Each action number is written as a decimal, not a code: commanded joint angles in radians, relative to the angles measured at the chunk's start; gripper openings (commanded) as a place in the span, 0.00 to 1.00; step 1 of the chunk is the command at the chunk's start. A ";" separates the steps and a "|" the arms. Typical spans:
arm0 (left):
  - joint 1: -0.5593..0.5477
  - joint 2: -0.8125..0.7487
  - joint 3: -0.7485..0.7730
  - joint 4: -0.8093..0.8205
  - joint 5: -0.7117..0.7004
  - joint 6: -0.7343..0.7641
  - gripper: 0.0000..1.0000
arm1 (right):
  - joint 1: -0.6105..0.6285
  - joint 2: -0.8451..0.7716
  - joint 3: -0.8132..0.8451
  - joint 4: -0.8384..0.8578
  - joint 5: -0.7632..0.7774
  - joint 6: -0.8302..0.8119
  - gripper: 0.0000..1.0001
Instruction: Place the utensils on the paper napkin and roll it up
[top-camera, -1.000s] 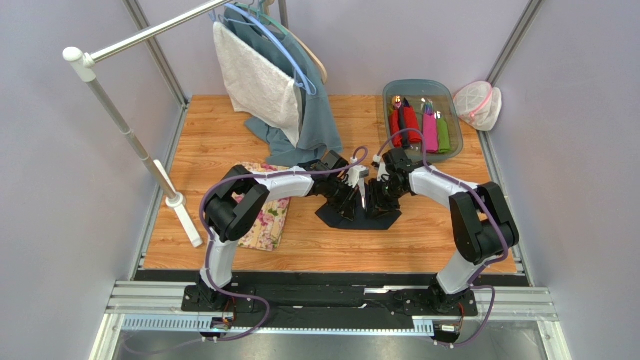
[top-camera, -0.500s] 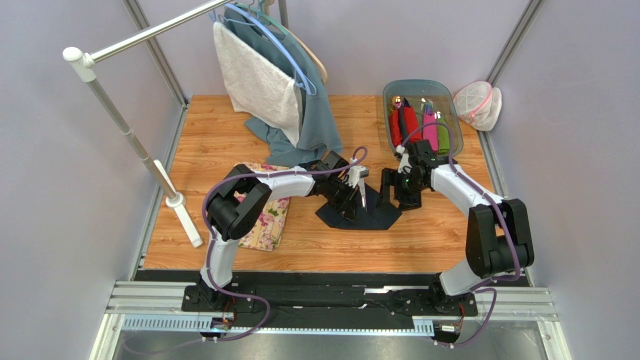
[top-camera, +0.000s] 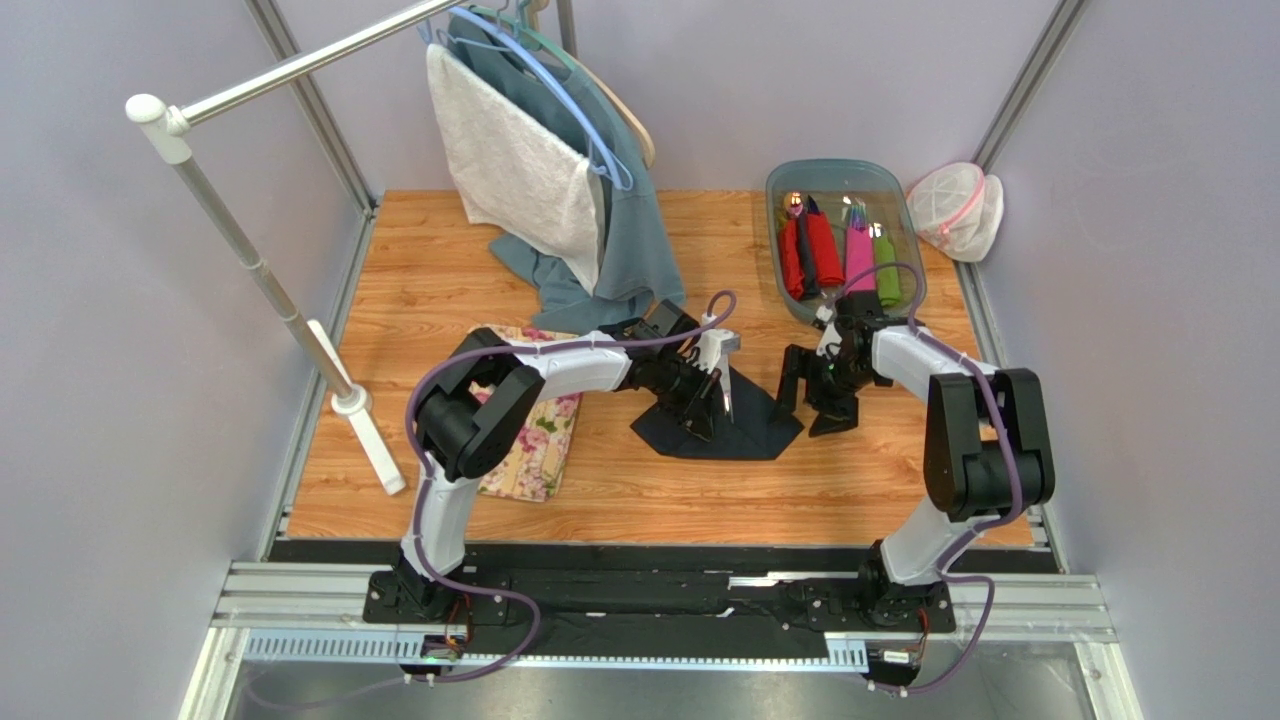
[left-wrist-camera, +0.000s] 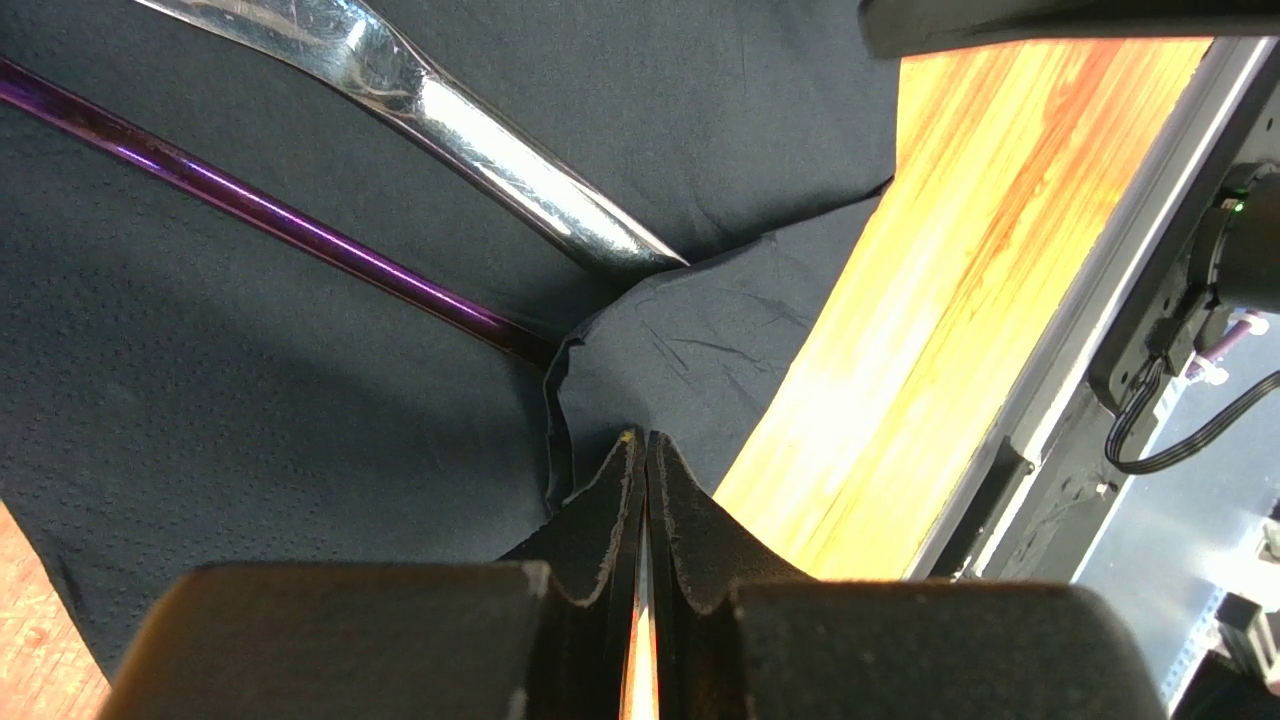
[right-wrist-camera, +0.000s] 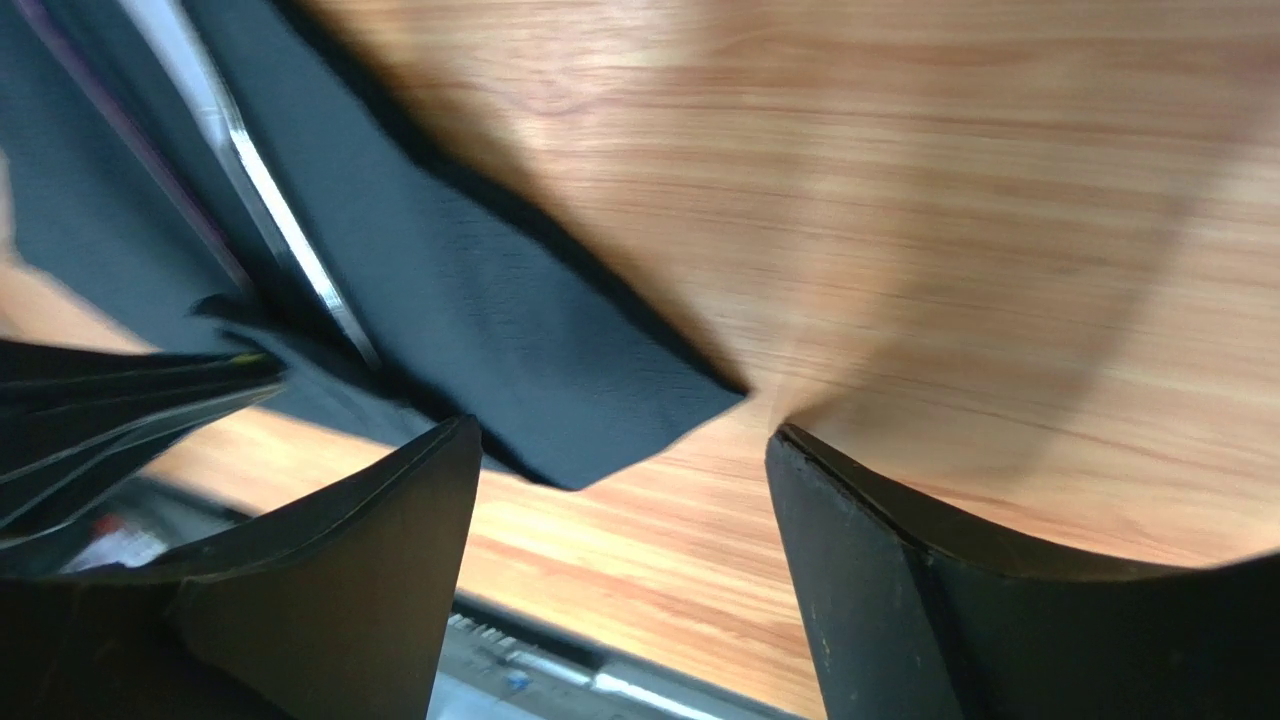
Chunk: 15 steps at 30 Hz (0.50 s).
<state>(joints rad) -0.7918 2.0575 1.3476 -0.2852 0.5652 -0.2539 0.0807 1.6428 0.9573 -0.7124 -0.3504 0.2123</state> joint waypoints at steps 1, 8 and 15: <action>0.002 0.006 0.028 0.027 0.013 -0.012 0.08 | -0.002 0.078 -0.005 0.059 -0.062 0.012 0.78; 0.000 0.009 0.030 0.032 0.015 -0.015 0.08 | -0.004 0.101 -0.008 0.106 -0.321 0.051 0.70; 0.002 0.009 0.036 0.032 0.013 -0.015 0.08 | -0.009 0.042 -0.026 0.116 -0.420 0.076 0.56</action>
<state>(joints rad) -0.7921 2.0575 1.3479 -0.2840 0.5663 -0.2573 0.0715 1.7279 0.9459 -0.6426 -0.6754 0.2649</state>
